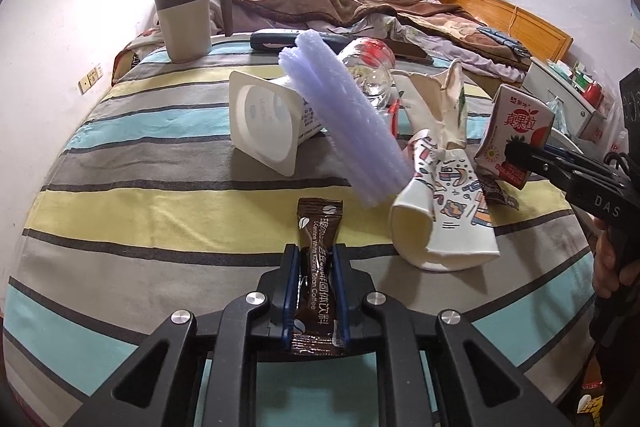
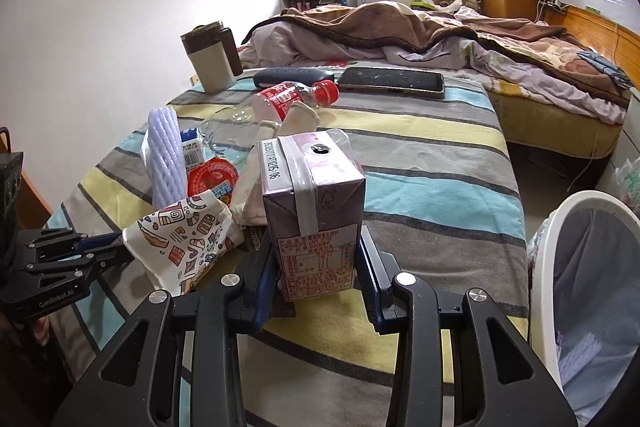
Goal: Collect trash
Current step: 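Carry the juice carton and brown wrapper over the trash bin with both grippers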
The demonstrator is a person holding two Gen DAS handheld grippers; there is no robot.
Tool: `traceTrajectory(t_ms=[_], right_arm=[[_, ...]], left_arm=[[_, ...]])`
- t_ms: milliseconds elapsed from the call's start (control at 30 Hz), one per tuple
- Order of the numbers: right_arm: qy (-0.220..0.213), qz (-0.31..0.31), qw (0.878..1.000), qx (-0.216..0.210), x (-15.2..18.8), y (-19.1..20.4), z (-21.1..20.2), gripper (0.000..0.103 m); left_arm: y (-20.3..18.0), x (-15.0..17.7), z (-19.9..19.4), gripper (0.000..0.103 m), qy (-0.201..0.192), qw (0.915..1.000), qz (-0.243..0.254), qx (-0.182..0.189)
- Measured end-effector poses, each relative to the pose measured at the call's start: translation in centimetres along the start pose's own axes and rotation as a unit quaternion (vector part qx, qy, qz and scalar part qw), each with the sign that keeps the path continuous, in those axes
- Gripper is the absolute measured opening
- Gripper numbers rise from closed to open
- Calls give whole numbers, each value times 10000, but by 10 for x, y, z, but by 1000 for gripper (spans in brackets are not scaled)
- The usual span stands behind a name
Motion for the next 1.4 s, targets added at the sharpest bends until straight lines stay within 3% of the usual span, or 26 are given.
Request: traceTrajectory(t_ms=[500, 933, 1400], right_arm=[[-265, 204, 9994, 47, 6, -3, -22, 39], [-634, 446, 9967, 248, 6, -23, -54, 39], [-1001, 766, 9891, 760, 9, -65, -93, 39]], left_arm=[[-30, -12, -31, 17, -382, 9991, 181, 33], [-75, -35, -55, 17, -792, 9954, 447, 289], [-160, -65, -49, 17, -947, 9866, 1013, 855]])
Point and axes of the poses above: each gripper's, at about its wrist camera, not at the fingertips, and z roughly the way its jaws point, y to its left, x to its underside, the point moved 4 cm from there along z, roughly the way its jaws point, and after that the axes turned 2 degrees about z, right-handed, at the moved point
